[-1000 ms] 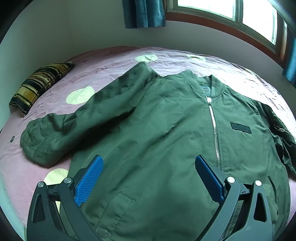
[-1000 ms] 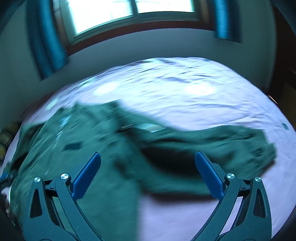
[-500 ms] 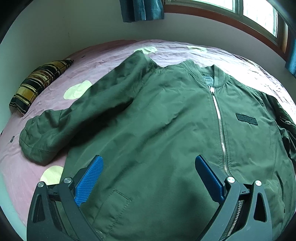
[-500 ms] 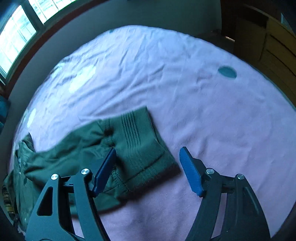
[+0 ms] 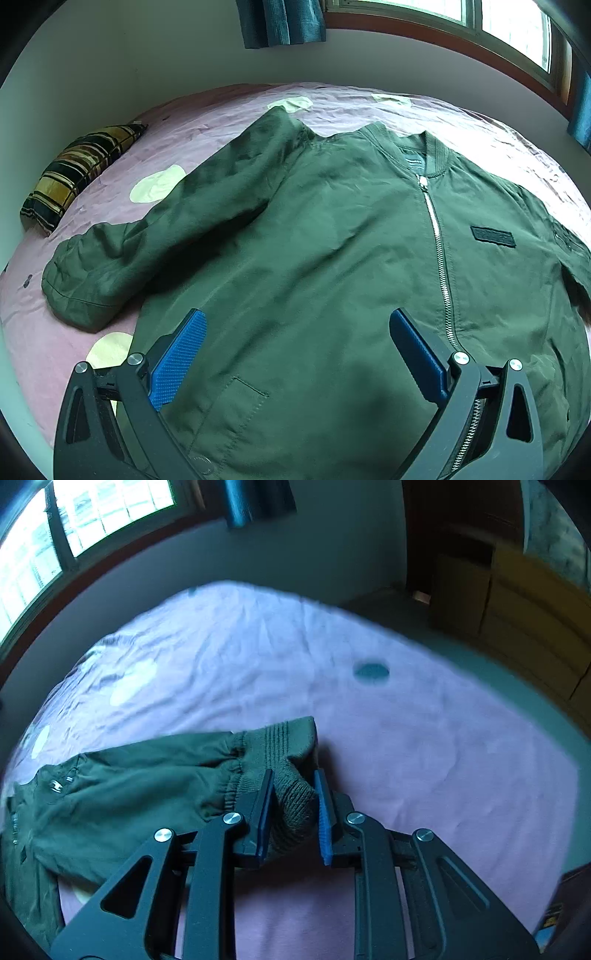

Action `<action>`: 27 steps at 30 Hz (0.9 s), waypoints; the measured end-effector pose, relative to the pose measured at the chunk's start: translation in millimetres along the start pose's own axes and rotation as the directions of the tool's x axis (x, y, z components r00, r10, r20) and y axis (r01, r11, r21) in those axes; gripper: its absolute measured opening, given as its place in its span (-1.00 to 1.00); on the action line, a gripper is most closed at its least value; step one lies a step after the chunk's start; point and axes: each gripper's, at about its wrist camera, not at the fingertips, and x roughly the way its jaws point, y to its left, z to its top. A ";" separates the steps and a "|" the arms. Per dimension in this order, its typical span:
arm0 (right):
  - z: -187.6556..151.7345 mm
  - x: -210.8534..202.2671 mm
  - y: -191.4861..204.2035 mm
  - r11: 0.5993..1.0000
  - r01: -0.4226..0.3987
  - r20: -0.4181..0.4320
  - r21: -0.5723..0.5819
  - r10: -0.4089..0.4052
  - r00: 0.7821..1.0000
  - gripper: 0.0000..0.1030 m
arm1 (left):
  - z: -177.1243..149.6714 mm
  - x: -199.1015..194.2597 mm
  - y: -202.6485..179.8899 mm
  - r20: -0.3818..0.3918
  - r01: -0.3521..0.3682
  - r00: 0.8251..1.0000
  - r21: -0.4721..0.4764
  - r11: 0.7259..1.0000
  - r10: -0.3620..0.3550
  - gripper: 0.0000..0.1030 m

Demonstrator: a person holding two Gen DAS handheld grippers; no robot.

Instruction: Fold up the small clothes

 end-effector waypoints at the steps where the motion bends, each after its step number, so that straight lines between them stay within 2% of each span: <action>1: -2.8 6.5 -3.0 1.000 -0.002 -0.012 0.003 0.002 1.000 -0.61 | 0.3 0.8 1.7 -0.002 -0.001 1.000 -0.001 1.000 0.001 0.93; 5: -1.7 5.9 -4.0 1.000 0.015 -0.005 0.020 -0.015 1.000 -0.55 | 0.2 0.4 12.1 0.011 -0.008 1.000 -0.004 1.000 0.008 0.93; 7: 1.4 -2.3 -4.8 0.998 0.057 -0.003 0.033 -0.057 0.998 -0.32 | 0.1 -0.3 19.0 0.014 -0.012 1.000 -0.002 1.000 0.012 0.93; 8: 2.7 -7.6 -2.1 0.996 0.081 0.005 0.035 -0.081 0.997 -0.30 | 0.0 -1.0 25.2 0.018 -0.014 1.000 -0.008 1.000 0.014 0.93; 10: -0.2 -21.6 12.2 0.994 0.111 0.055 0.023 -0.112 0.992 -0.25 | -1.4 -2.6 35.6 0.025 -0.016 1.000 -0.024 1.000 0.017 0.93; 11: -1.1 -29.4 19.8 0.995 0.101 0.082 0.012 -0.102 0.991 -0.22 | -1.9 -3.0 41.5 0.025 -0.019 0.999 -0.033 0.999 0.020 0.93; 13: -6.0 -47.0 43.1 0.999 0.034 0.127 -0.018 -0.031 0.991 -0.04 | -2.9 -3.5 56.5 0.022 -0.018 1.000 -0.054 0.998 0.019 0.93; 16: -17.9 -63.5 93.5 0.991 -0.074 0.145 -0.110 0.089 0.985 0.06 | -4.6 -4.5 82.2 0.012 -0.026 1.000 -0.088 0.996 0.027 0.93; 18: -28.3 -68.6 129.7 0.975 -0.132 0.129 -0.181 0.156 0.979 0.14 | -5.6 -4.1 105.8 -0.009 -0.010 1.000 -0.133 0.991 0.009 0.93; 21: -50.7 -72.0 188.9 0.929 -0.233 0.074 -0.286 0.264 0.962 0.22 | -7.0 -3.9 152.0 -0.030 -0.001 1.000 -0.232 0.973 -0.006 0.93; 25: -96.4 -76.0 265.1 0.840 -0.339 -0.030 -0.423 0.361 0.932 0.28 | -12.2 -1.7 226.5 -0.037 -0.025 0.999 -0.380 0.925 0.012 0.92; 27: -117.5 -79.7 293.1 0.801 -0.376 -0.075 -0.466 0.388 0.919 0.31 | -18.0 3.2 272.4 -0.038 -0.006 0.999 -0.477 0.879 -0.014 0.92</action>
